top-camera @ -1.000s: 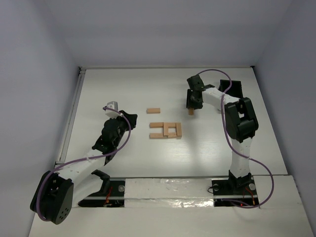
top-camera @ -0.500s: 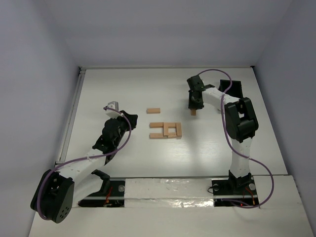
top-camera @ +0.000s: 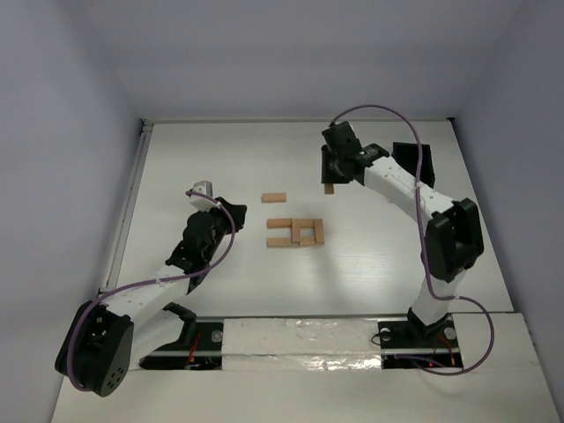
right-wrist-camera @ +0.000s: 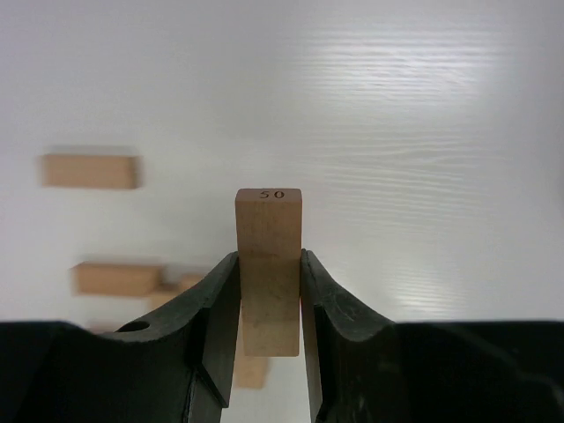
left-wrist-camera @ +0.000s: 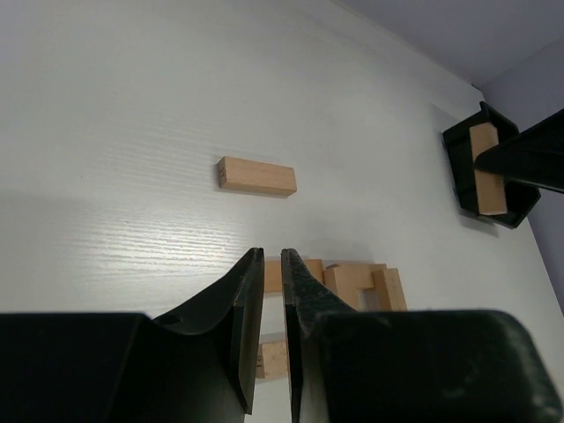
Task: Build the wood block tower
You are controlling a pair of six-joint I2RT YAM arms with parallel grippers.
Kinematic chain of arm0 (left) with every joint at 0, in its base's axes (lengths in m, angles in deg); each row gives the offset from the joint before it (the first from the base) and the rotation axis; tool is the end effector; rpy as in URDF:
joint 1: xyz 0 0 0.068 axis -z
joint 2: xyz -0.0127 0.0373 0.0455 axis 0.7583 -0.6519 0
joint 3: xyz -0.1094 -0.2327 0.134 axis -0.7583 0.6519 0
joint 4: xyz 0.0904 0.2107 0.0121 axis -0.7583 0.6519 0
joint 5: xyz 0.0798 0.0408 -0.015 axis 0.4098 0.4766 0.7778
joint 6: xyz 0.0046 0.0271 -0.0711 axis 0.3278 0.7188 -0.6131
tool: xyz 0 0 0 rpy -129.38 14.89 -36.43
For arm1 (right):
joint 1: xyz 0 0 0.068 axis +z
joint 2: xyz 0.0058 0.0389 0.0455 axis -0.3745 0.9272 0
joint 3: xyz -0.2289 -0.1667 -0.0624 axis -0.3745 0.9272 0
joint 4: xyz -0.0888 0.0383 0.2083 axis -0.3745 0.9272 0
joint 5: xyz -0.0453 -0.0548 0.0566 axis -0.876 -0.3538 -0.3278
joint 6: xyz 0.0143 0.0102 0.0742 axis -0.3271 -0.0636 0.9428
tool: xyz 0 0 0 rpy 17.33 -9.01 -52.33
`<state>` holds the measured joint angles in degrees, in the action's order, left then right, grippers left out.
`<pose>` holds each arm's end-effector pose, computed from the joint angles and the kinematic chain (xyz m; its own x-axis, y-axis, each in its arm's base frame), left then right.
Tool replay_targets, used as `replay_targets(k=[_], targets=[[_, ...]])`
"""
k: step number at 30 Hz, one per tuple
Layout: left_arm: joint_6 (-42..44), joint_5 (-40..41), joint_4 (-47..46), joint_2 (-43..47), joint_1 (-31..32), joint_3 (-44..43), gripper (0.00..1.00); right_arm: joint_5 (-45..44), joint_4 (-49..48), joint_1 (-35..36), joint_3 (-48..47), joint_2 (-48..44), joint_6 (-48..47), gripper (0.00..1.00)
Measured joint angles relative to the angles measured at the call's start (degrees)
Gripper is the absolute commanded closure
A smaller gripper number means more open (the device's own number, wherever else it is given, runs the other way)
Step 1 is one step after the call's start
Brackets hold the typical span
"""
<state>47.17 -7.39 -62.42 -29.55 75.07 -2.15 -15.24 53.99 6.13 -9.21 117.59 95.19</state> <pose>0.1902 -0.0850 0.2529 -0.2461 -0.4983 -0.8314 0.2555 0.7941 -0.5515 0.3529 0.1739 0.2747 -0.7892 0.0096 -0.6140 -0.0533 0.9950 0.0840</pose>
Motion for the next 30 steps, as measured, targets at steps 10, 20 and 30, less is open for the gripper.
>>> replay_targets(k=[10, 20, 30], targets=[[0.0, 1.0, 0.1, 2.1, 0.0, 0.0, 0.89, -0.3, 0.6, 19.4, -3.7, -1.3, 8.9, 0.80], [0.0, 3.4, 0.1, 5.1, 0.0, 0.0, 0.89, -3.0, 5.2, 25.3, -10.8, 5.7, 17.2, 0.79], [-0.4, 3.7, 0.0, 5.2, 0.0, 0.0, 0.89, -6.3, 9.0, 26.6, -11.2, 10.0, 24.2, 0.78]])
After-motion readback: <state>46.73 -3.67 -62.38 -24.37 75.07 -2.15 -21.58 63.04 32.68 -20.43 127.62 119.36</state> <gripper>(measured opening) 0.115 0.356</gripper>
